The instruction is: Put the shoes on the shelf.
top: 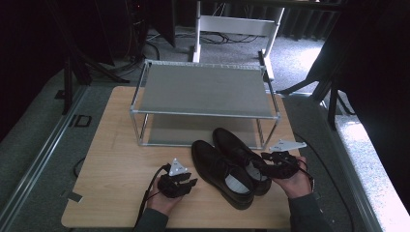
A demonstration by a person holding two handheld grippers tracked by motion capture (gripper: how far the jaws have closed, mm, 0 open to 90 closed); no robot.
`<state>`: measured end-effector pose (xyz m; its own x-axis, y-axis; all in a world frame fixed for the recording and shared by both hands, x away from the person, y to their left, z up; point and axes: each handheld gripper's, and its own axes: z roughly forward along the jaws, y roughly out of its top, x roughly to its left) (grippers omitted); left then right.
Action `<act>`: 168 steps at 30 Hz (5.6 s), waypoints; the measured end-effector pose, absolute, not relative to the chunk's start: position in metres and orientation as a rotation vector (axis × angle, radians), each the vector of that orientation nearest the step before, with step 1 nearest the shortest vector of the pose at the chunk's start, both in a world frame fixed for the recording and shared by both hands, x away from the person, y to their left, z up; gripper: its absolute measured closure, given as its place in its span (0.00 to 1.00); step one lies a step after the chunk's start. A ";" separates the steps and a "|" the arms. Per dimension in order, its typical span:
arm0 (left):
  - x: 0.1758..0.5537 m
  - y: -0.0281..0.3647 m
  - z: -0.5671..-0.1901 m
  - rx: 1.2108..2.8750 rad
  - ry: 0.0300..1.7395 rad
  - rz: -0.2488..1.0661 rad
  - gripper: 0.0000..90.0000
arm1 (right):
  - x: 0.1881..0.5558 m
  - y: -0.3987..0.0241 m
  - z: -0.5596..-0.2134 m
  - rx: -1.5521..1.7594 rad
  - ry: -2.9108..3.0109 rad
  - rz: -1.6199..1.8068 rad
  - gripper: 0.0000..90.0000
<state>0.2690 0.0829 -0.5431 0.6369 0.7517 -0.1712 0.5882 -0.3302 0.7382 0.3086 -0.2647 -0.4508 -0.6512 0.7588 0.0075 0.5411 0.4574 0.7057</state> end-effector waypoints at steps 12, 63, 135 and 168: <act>0.269 0.092 -0.545 2.033 1.090 0.282 0.70 | 0.305 -0.262 -0.452 1.165 2.433 0.956 0.52; 0.267 0.092 -0.548 2.052 1.104 0.297 0.70 | 0.293 -0.240 -0.476 1.349 2.663 0.850 0.66; 0.269 0.096 -0.547 2.049 1.117 0.322 0.70 | 0.338 -0.214 -0.464 1.378 2.409 0.882 0.90; 0.306 0.051 -0.517 1.911 1.140 0.462 0.93 | 0.370 -0.177 -0.461 1.426 2.305 0.965 0.89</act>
